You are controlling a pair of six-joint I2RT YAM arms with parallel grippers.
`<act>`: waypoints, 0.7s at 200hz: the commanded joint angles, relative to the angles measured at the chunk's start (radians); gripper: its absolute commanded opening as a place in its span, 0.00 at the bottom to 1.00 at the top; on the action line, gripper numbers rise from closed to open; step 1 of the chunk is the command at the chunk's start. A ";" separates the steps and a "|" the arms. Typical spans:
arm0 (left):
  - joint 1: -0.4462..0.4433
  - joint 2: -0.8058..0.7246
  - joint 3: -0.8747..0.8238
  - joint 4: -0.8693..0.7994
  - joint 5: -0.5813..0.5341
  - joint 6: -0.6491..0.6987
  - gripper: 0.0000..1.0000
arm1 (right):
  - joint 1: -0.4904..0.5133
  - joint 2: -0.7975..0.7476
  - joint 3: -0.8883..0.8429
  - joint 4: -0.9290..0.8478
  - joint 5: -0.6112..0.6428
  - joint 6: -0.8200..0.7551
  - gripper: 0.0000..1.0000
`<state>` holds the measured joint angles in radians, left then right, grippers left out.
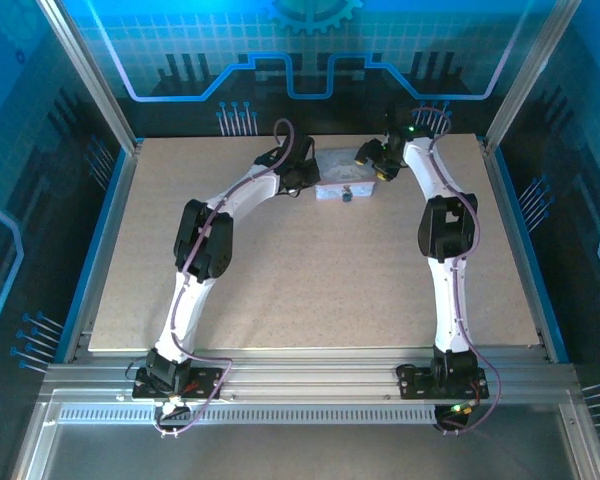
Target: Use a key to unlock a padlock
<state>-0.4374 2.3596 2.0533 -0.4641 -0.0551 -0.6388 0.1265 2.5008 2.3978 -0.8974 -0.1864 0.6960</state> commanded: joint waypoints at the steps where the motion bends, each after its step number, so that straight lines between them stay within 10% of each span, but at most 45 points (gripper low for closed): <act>1: -0.001 0.017 0.033 -0.032 0.059 -0.010 0.00 | 0.034 0.004 0.009 -0.016 -0.069 -0.020 0.63; 140: -0.039 -0.368 -0.593 0.175 0.109 0.055 0.00 | 0.161 -0.389 -0.656 0.190 -0.069 -0.090 0.55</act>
<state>-0.4358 2.0647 1.5635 -0.3145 -0.0105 -0.6254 0.2184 2.1914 1.8404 -0.7231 -0.1913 0.6308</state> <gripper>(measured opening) 0.044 0.543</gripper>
